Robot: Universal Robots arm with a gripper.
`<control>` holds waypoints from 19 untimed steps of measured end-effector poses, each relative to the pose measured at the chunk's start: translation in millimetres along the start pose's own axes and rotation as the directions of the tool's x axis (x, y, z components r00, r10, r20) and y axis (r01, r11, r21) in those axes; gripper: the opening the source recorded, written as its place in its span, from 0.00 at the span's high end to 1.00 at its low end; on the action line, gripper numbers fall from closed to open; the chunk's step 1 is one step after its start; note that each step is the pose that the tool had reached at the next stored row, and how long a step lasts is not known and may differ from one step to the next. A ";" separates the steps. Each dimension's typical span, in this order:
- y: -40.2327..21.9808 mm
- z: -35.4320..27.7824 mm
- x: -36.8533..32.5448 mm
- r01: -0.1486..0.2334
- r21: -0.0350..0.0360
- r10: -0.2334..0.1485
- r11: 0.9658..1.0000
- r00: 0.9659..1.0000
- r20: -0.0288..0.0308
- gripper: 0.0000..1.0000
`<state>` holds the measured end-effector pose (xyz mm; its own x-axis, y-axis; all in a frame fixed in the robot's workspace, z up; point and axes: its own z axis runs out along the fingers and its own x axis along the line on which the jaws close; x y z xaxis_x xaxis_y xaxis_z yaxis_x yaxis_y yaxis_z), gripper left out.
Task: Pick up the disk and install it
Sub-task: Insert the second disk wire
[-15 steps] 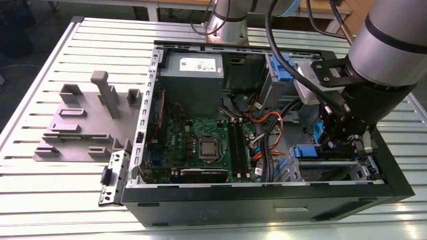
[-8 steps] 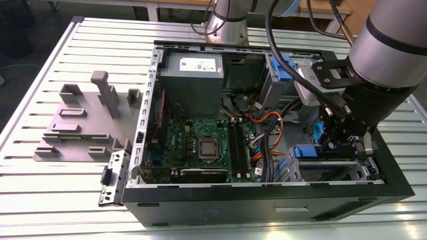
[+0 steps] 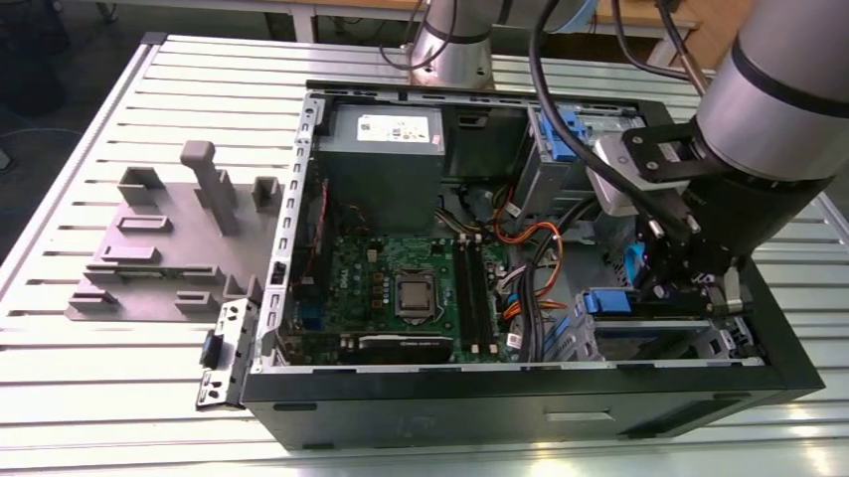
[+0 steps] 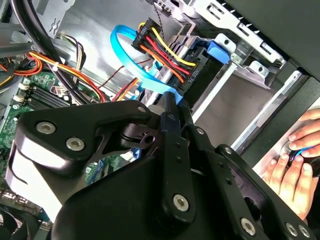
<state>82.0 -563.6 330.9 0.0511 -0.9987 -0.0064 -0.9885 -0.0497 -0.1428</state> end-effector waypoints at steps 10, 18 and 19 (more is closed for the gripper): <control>0.5 3.0 3.8 -0.002 0.001 0.002 1.000 1.000 0.011 0.84; 0.6 3.3 3.8 -0.002 0.001 0.002 1.000 1.000 0.011 0.83; 0.6 3.2 3.8 -0.002 0.001 0.002 1.000 1.000 0.011 0.83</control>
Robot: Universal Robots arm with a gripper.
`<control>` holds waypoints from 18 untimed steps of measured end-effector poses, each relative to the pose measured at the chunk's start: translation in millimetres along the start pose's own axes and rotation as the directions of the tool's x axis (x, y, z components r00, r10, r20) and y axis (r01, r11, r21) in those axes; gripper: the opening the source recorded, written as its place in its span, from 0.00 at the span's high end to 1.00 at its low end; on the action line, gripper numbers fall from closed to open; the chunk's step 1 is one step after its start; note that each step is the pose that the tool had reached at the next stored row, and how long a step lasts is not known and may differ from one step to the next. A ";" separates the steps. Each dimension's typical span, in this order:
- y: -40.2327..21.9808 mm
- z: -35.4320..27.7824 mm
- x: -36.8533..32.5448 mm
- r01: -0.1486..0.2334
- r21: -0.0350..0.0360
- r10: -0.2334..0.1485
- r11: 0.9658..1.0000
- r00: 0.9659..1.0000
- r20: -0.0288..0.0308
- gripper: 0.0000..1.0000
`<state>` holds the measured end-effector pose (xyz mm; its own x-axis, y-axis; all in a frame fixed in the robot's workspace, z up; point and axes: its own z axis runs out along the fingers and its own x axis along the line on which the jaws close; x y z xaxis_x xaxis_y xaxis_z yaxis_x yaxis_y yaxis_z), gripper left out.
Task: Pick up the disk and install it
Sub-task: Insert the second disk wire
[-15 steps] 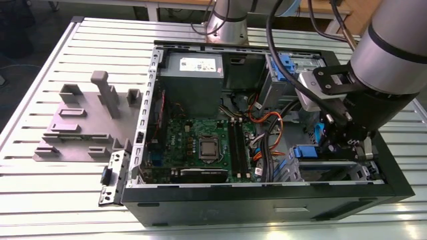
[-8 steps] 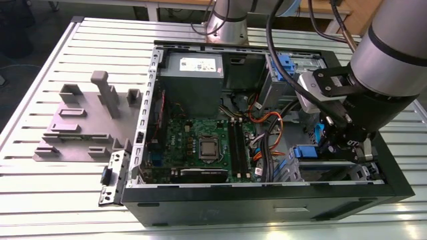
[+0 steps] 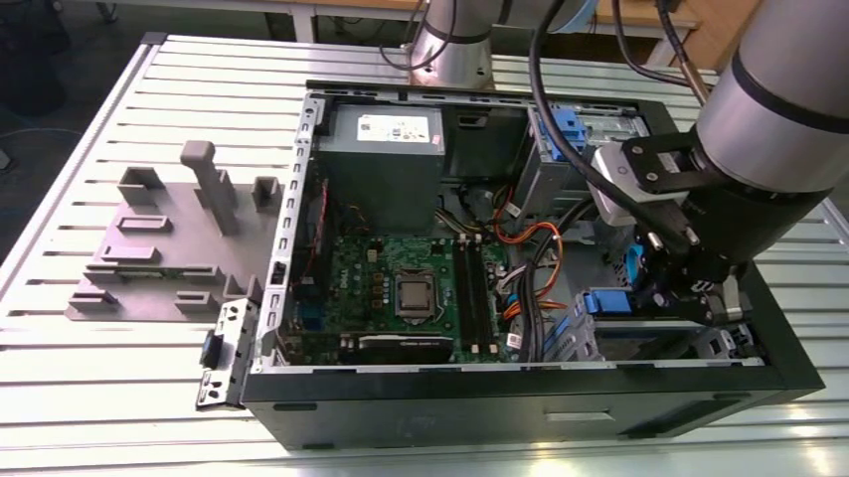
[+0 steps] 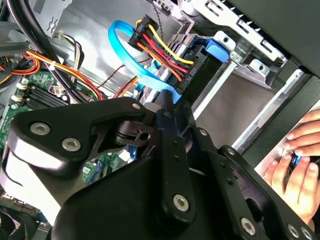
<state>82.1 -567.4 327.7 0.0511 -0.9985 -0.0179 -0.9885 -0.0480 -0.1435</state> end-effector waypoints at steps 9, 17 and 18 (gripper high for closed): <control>-2.9 -19.6 -0.4 0.000 0.000 0.000 1.000 1.000 0.001 0.76; -3.0 -20.4 -0.4 0.000 0.000 0.000 1.000 1.000 0.002 0.89; -3.0 -20.5 -0.4 0.000 0.000 0.000 1.000 1.000 0.002 0.89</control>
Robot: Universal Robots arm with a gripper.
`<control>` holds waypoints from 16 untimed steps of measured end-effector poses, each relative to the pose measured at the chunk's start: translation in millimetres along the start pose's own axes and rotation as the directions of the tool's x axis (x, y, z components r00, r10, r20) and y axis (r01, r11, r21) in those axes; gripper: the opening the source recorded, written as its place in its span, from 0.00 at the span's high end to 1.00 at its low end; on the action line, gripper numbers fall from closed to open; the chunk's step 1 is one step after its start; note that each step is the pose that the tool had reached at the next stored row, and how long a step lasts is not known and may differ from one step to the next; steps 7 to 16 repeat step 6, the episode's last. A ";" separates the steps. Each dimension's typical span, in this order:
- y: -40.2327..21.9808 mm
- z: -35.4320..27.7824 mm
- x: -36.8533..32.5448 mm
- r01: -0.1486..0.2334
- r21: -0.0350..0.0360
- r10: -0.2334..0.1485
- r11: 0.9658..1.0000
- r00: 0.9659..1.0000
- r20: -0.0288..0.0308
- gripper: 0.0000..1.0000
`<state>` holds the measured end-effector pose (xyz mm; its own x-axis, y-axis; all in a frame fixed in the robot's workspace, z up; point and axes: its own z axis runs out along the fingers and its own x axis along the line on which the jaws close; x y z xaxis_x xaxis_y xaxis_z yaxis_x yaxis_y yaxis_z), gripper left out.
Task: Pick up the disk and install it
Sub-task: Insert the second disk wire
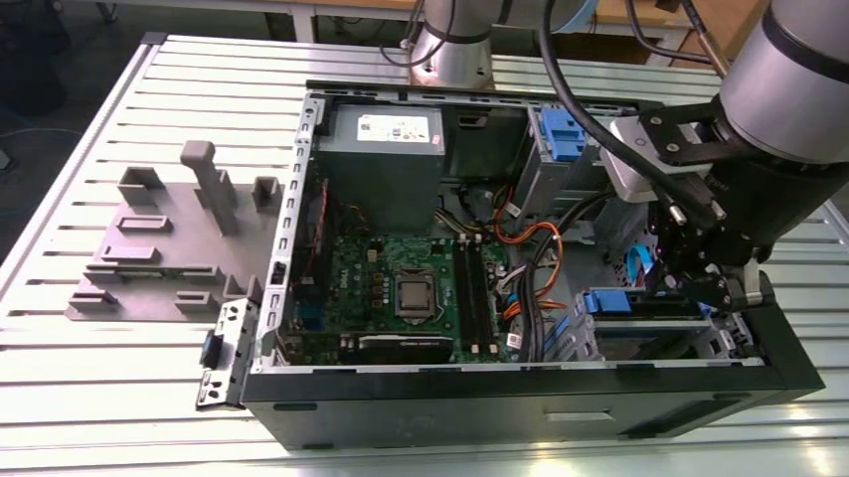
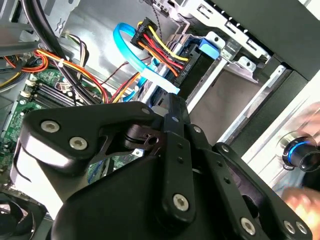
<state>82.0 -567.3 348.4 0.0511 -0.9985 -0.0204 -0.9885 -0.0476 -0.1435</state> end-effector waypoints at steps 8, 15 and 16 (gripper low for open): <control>0.0 0.0 0.0 0.000 0.000 0.000 1.000 1.000 0.003 0.89; 0.0 0.0 0.0 0.000 0.000 0.000 1.000 1.000 0.003 0.89; 0.0 0.0 0.0 0.000 0.000 0.000 1.000 1.000 0.003 0.89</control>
